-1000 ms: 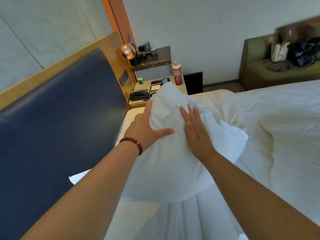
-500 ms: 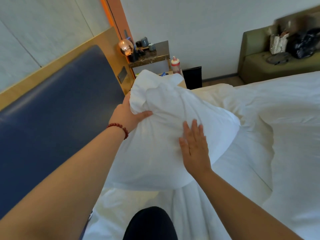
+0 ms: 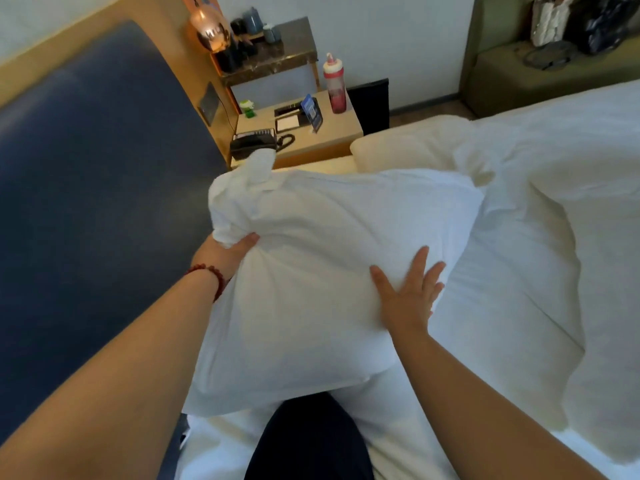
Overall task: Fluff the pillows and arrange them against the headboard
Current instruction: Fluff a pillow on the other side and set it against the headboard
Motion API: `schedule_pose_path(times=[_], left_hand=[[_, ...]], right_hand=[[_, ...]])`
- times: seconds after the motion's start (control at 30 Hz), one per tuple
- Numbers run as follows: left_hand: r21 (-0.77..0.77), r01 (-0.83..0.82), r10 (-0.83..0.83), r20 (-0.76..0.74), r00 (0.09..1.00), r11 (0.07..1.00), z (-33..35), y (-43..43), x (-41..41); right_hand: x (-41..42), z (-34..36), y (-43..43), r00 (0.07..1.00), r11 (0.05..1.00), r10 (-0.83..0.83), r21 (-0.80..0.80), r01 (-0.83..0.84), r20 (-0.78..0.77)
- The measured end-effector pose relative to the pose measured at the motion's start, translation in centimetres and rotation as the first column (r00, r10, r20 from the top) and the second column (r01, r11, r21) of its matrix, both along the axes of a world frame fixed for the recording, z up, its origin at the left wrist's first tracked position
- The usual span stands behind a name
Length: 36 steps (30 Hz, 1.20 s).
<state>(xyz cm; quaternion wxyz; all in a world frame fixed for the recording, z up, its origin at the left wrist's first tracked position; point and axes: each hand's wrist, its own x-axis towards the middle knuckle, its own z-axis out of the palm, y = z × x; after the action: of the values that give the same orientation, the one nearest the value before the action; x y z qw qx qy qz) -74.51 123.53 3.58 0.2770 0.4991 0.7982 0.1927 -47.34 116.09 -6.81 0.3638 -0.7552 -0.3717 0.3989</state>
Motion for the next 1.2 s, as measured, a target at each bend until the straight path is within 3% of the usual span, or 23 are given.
schedule_pose_path(times=[0.2,0.33,0.47,0.63,0.83,1.03,1.2], left_hand=[[-0.164,-0.198,0.209,0.05,0.977,0.966,-4.3,-2.9,-5.6],[-0.211,-0.319,0.345,0.097,0.934,0.924,-6.3,-5.4,-7.3],[-0.206,-0.377,0.407,0.127,0.905,0.903,-6.7,-7.0,-8.3],[-0.116,-0.401,0.416,0.183,0.891,0.909,-5.9,-7.8,-9.2],[0.029,-0.485,0.433,0.405,0.806,0.874,-4.2,-8.4,-8.2],[0.122,-0.51,0.415,0.437,0.798,0.852,-3.1,-8.6,-5.9],[0.239,-0.558,0.454,0.376,0.808,0.795,-1.4,-7.9,-5.5]], right_hand=[[-2.0,-3.1,-0.2,0.892,0.968,-0.224,-0.199,0.155,-0.393],[-3.6,-4.7,-1.5,0.788,0.927,-0.336,-0.328,0.181,-0.516],[-4.0,-6.6,-1.9,0.614,0.865,-0.445,-0.49,0.106,-0.652],[-5.0,-7.2,-0.6,0.615,0.858,-0.461,-0.498,0.125,-0.64],[-6.2,-4.2,0.6,0.617,0.84,-0.526,-0.472,0.269,-0.585],[-5.7,-0.6,1.5,0.601,0.842,-0.538,-0.407,0.354,-0.591],[-5.5,3.4,3.8,0.706,0.847,-0.529,-0.24,0.474,-0.471]])
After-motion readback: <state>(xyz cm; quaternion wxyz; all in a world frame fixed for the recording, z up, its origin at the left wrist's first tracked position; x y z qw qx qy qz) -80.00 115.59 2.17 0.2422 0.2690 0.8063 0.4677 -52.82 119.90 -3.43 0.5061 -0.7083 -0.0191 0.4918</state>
